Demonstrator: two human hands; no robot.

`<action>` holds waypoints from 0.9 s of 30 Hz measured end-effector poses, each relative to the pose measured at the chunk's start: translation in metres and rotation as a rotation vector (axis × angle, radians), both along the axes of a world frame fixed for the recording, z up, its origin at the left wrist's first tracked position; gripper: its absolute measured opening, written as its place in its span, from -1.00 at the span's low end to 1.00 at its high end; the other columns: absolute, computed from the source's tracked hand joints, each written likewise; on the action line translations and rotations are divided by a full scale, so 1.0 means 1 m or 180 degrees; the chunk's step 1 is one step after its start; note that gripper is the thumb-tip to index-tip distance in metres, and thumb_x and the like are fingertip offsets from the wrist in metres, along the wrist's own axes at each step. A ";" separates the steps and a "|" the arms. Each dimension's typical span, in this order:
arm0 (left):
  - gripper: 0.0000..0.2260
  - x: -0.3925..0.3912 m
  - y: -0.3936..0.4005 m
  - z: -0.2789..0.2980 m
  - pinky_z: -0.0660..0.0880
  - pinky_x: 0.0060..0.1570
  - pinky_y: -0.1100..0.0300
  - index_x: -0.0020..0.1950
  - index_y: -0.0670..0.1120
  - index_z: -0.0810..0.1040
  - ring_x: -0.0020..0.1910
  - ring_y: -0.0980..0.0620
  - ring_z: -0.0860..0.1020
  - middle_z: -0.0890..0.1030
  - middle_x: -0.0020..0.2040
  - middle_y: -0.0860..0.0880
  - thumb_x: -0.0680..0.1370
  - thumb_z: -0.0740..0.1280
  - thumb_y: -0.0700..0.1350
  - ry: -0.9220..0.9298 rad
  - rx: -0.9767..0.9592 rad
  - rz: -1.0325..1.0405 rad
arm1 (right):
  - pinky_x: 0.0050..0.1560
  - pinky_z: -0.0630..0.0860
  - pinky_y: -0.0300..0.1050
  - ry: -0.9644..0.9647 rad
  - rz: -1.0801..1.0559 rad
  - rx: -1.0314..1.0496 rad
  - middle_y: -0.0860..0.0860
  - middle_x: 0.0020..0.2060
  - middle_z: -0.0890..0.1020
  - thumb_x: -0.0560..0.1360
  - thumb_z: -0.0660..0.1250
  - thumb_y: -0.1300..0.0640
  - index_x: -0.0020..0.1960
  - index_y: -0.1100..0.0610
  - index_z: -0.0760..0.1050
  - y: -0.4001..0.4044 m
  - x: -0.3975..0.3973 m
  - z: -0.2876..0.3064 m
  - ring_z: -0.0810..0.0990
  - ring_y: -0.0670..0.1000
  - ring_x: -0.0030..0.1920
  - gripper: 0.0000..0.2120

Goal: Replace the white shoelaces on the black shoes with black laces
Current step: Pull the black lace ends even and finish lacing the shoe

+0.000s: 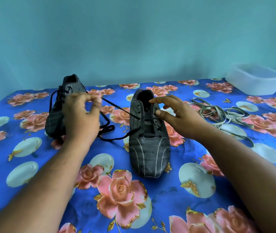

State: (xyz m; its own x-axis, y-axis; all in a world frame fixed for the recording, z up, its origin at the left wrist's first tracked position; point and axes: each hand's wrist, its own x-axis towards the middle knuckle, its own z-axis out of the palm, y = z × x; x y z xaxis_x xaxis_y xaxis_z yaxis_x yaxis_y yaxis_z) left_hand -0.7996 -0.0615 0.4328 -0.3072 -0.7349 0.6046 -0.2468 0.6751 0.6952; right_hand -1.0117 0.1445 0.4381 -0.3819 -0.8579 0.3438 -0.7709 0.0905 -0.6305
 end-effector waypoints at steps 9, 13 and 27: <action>-0.65 -0.007 0.039 0.002 0.34 0.35 -0.02 0.10 0.11 0.70 0.26 0.05 0.50 0.61 0.18 0.02 0.53 0.29 0.29 -0.0765 -0.0508 -0.0525 | -0.02 0.24 -0.57 0.0033 -0.0034 0.0023 -0.32 0.14 0.45 0.63 0.32 -0.03 0.34 -0.28 0.46 0.001 0.003 0.003 0.47 -0.18 0.20 -0.69; -0.90 -0.015 0.056 -0.005 0.10 0.22 0.47 -0.12 0.23 0.61 0.17 0.29 0.44 0.58 0.13 0.12 0.51 0.50 0.07 -0.0957 -0.0333 -0.0980 | -0.03 0.23 -0.62 0.0059 -0.0043 -0.0003 -0.32 0.13 0.44 0.62 0.34 -0.02 0.34 -0.26 0.47 0.001 0.005 0.004 0.46 -0.20 0.20 -0.69; -0.90 -0.008 0.054 0.004 0.42 0.01 0.38 -0.08 0.07 0.58 -0.32 0.37 0.49 0.61 -0.09 0.21 0.63 0.37 0.00 -0.0873 0.0181 -0.1038 | 0.17 0.32 -0.43 0.0177 0.0076 -0.0224 -0.15 0.17 0.49 0.57 0.41 -0.07 0.26 -0.18 0.57 0.005 0.009 0.013 0.45 -0.20 0.23 -0.74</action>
